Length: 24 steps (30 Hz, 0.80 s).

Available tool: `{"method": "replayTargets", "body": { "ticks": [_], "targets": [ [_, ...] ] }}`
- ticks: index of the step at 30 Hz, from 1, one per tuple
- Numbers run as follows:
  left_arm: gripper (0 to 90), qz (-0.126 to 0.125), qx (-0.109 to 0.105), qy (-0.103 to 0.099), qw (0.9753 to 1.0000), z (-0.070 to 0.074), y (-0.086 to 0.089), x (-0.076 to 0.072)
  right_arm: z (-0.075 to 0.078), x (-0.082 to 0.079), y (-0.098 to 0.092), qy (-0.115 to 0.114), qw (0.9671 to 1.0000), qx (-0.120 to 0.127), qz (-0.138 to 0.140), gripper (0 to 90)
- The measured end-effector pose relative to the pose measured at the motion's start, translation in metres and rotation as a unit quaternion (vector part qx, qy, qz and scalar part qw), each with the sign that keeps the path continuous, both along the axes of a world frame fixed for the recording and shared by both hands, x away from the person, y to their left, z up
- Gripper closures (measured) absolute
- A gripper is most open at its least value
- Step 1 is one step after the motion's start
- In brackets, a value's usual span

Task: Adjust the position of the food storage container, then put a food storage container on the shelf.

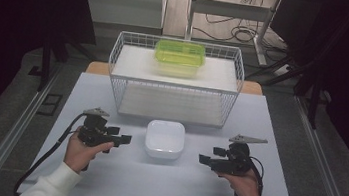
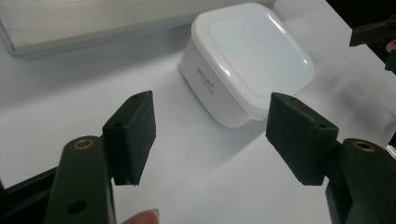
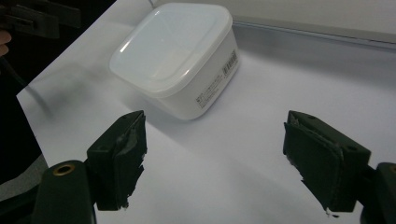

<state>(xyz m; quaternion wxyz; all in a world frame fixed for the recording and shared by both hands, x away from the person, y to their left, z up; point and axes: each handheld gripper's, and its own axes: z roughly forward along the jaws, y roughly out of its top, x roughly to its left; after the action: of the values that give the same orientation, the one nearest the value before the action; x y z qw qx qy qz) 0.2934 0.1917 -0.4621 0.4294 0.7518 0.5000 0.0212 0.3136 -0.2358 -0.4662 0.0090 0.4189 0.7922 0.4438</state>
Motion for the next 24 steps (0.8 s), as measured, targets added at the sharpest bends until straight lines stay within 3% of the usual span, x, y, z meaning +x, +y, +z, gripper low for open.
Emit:
{"method": "replayTargets", "body": {
  "ticks": [6,11,19,24],
  "targets": [
    [32.6,0.001,-0.015,0.008,0.9998,-0.002,-0.003,0.001,0.0,0.001,-0.001,0.002,1.0,0.003,-0.004,21.0],
    [32.5,0.007,-0.039,0.018,0.9991,-0.003,-0.004,0.005,0.003,0.004,-0.001,0.011,0.9996,0.022,-0.01,20.9],
    [33.5,0.004,-0.084,0.037,0.9958,-0.003,-0.007,0.017,0.012,0.013,0.005,0.02,0.9991,0.03,-0.023,25.1],
    [34.7,0.005,-0.094,0.04,0.9948,0.001,-0.01,0.029,0.019,0.025,0.012,0.028,0.9982,0.039,-0.035,28.5]
  ]
}}
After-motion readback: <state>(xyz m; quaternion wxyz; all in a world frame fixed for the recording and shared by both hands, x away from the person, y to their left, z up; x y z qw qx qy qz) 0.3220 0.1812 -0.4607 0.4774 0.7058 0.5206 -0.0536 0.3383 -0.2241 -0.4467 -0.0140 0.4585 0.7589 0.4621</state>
